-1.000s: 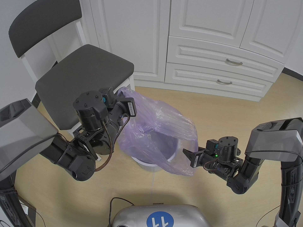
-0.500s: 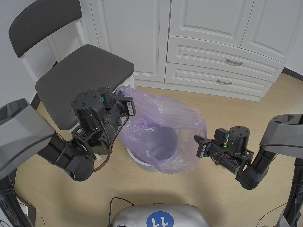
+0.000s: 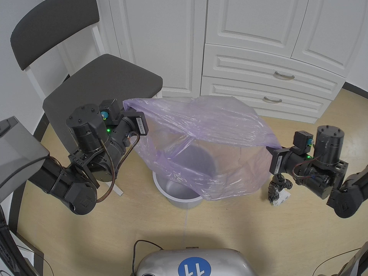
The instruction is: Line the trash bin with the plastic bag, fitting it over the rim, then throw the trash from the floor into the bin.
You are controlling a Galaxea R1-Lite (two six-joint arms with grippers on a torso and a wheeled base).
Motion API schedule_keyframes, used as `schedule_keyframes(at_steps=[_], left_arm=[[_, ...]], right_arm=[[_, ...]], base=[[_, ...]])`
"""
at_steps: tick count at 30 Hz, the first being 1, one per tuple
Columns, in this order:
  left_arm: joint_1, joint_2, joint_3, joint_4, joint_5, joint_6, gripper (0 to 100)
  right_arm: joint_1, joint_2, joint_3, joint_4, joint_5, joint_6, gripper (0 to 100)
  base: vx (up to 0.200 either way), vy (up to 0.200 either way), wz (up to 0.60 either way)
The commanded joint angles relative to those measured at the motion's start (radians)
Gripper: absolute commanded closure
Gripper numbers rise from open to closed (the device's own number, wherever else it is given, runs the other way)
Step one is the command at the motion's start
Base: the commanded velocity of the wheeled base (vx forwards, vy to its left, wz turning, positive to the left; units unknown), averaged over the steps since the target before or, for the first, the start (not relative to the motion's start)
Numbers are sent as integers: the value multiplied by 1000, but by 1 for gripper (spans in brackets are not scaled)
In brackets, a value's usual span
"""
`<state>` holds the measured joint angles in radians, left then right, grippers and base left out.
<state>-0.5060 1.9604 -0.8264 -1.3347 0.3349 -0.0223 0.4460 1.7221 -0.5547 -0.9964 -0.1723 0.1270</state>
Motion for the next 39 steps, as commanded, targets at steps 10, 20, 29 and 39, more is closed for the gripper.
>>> schedule_keyframes(at_steps=[10,20,29,39], left_arm=[[107,-92,184,-64,-252,51,100],[176,-140,236,-66,-399,45,100],[188,-138,231,-66,-395,50,100],[199,-140,224,-64,-389,51,100]], right_arm=[[2,-200,122,76,-119,-239,100],[-6,-225,190,70,-108,-323,100],[-6,-234,220,70,-107,-362,100],[-7,-248,220,73,-108,-363,100]], base=[[0,0,0],[0,0,0],[0,0,0],[0,0,0]])
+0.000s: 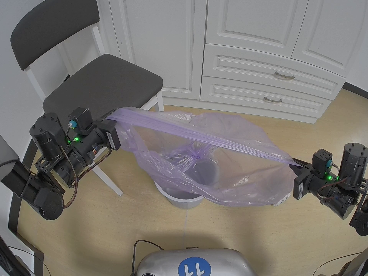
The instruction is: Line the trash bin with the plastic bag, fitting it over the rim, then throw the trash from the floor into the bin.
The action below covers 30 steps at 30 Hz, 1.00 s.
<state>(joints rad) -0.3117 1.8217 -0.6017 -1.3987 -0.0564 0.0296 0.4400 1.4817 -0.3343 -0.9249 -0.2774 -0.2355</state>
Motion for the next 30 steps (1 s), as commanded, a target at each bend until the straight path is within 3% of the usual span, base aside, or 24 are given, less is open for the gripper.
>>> schedule_keyframes(at_steps=[1,11,21,24,27,30], left_arm=[[6,-1,-1,0,3,0,100],[19,10,-7,1,3,1,100],[17,4,-20,0,-5,33,100],[-6,28,-110,9,-10,61,100],[-32,51,-165,14,-17,92,100],[-81,113,-244,32,-92,150,100]], right_arm=[[-3,-9,0,1,-3,-1,100],[-52,-12,-11,-2,0,-11,100],[-37,-26,-9,-3,15,-38,100],[-38,-24,-66,-2,95,-136,100],[-38,-15,-101,1,127,-176,100],[-32,42,-166,3,175,-266,100]], base=[[0,0,0],[0,0,0],[0,0,0],[0,0,0],[0,0,0],[0,0,0]])
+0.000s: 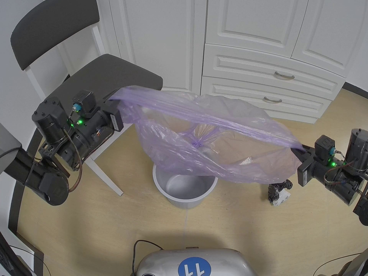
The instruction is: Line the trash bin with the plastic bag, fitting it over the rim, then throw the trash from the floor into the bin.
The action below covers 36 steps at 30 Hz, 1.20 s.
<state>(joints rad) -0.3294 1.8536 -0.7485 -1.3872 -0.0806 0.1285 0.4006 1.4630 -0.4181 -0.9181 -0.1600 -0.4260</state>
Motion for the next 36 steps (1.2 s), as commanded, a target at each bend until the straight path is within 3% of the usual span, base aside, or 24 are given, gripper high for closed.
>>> schedule_keyframes(at_steps=[1,4,11,16,18,22,26,29,33,36], left_arm=[[-80,91,-109,28,-88,63,100],[-131,111,-137,51,-117,80,100],[-234,131,-146,48,-149,91,100],[-300,157,-138,13,-145,89,100],[-320,164,-127,-21,-142,86,100],[-352,170,-54,-102,-119,76,100],[-367,191,34,-153,-13,10,100],[-362,205,64,-154,41,-69,100],[-336,237,64,-154,62,-147,100],[-297,242,52,-153,71,-148,100]], right_arm=[[6,77,-94,-8,69,-102,100],[6,117,-140,-10,91,-152,100],[18,166,-189,-48,96,-162,100],[96,208,-186,-123,79,-129,100],[133,221,-183,-151,68,-89,100],[253,244,-162,-196,10,78,100],[368,304,-143,-223,-46,316,100],[377,359,-133,-263,-52,409,100],[343,450,-134,-335,-47,457,100],[303,496,-134,-384,-47,455,100]], base=[[0,0,0],[0,0,0],[0,0,0],[0,0,0],[0,0,0],[0,0,0],[0,0,0],[0,0,0],[0,0,0],[0,0,0]])
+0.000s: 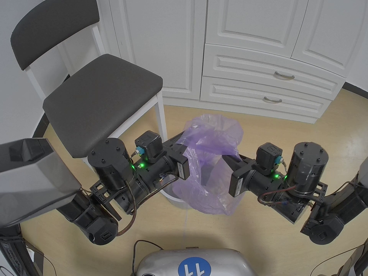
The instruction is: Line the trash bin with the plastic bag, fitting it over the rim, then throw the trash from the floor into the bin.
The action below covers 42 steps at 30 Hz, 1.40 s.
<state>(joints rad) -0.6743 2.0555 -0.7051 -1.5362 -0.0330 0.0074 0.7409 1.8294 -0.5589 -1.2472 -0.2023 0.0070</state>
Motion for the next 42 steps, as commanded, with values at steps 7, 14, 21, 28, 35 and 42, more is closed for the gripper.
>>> schedule_keyframes(at_steps=[7,14,21,28,35,42], left_arm=[[186,-51,26,-2,18,-29,100],[271,-58,32,1,-18,-3,100],[308,-32,30,1,-22,51,100],[344,-32,44,1,-24,106,100],[371,-31,47,1,-24,144,100],[400,-35,50,1,-15,190,100]], right_arm=[[-150,87,11,-58,0,-59,100],[-265,64,27,-58,0,-151,100],[-333,67,51,-63,-6,-233,100],[-383,54,90,-75,-2,-305,100],[-413,51,137,-124,3,-381,100],[-433,27,165,-130,1,-414,100]], base=[[0,0,0],[0,0,0],[0,0,0],[0,0,0],[0,0,0],[0,0,0]])
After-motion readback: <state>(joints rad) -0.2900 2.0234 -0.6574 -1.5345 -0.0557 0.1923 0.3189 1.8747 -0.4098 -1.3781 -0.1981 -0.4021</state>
